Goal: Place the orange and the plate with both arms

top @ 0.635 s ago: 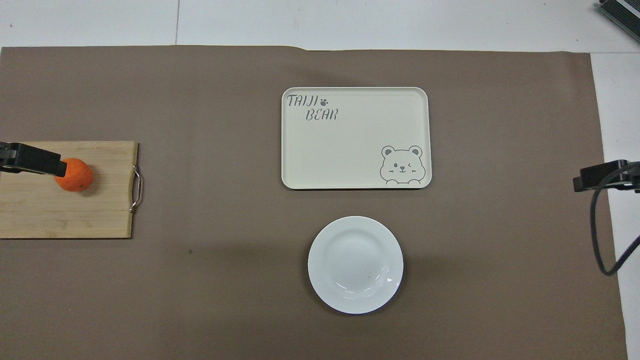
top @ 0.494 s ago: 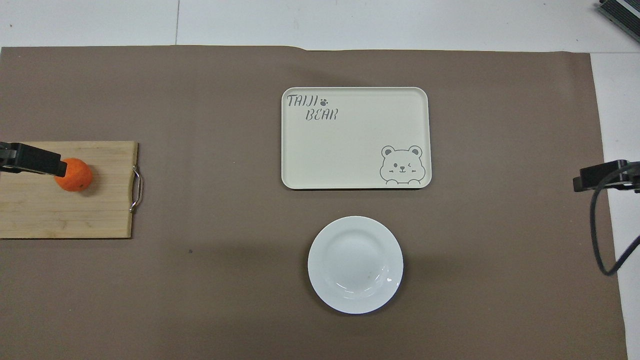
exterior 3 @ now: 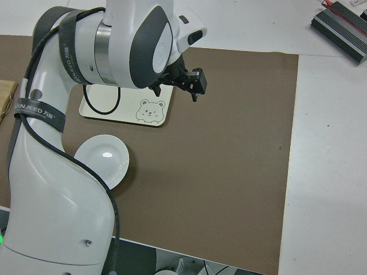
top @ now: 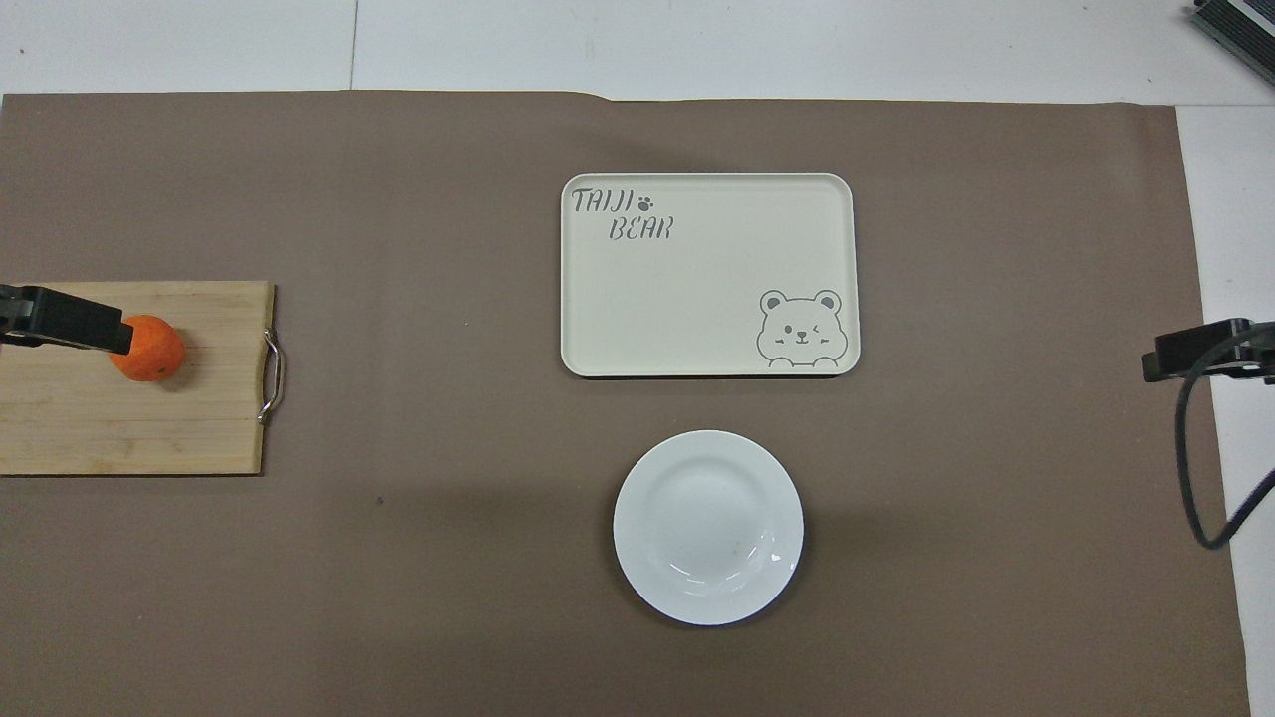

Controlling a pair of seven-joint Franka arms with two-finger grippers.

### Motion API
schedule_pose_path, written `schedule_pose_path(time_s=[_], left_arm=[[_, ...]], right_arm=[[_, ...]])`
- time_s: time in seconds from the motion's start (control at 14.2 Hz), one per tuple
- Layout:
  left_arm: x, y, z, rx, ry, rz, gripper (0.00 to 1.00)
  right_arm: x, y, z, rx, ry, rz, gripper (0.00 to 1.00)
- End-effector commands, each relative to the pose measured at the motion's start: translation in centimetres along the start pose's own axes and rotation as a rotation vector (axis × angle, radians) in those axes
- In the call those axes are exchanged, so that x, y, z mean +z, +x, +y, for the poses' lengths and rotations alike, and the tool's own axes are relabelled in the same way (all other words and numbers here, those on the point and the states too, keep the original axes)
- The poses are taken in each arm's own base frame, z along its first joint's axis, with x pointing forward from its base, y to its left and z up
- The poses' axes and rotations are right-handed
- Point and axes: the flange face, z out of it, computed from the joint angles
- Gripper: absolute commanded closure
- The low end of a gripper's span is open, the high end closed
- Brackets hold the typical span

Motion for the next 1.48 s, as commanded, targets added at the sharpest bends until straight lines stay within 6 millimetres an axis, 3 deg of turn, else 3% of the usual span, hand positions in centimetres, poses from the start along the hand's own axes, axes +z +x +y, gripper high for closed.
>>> schedule_pose_path(time_s=[0.0, 0.07, 0.56, 0.85, 0.99, 1.2, 1.41], left_arm=[[0.3, -0.6, -0.7, -0.003, 0.014, 0.023, 0.00], [0.4, -0.3, -2.2, -0.016, 0.017, 0.040, 0.00], [0.4, 0.1, -3.6, 0.001, 0.019, 0.060, 0.00], [1.6, 1.6, -6.0, 0.005, 0.023, 0.089, 0.00], [2.2, 2.2, -8.2, -0.012, 0.031, 0.118, 0.00], [4.5, 4.1, -10.2, -0.003, 0.042, 0.139, 0.00], [5.5, 5.0, -11.5, -0.016, 0.048, 0.174, 0.00]], right_arm=[[0.0, -0.4, 0.1, 0.004, 0.005, 0.012, 0.00], [0.0, -0.4, 0.2, 0.005, 0.005, 0.013, 0.00], [0.0, -0.4, 0.1, 0.004, 0.005, 0.012, 0.00], [0.0, -0.4, 0.1, 0.004, 0.005, 0.012, 0.00], [0.0, -0.4, 0.1, 0.004, 0.005, 0.012, 0.00], [0.0, -0.4, 0.1, 0.004, 0.005, 0.012, 0.00], [0.0, -0.4, 0.1, 0.004, 0.005, 0.012, 0.00]])
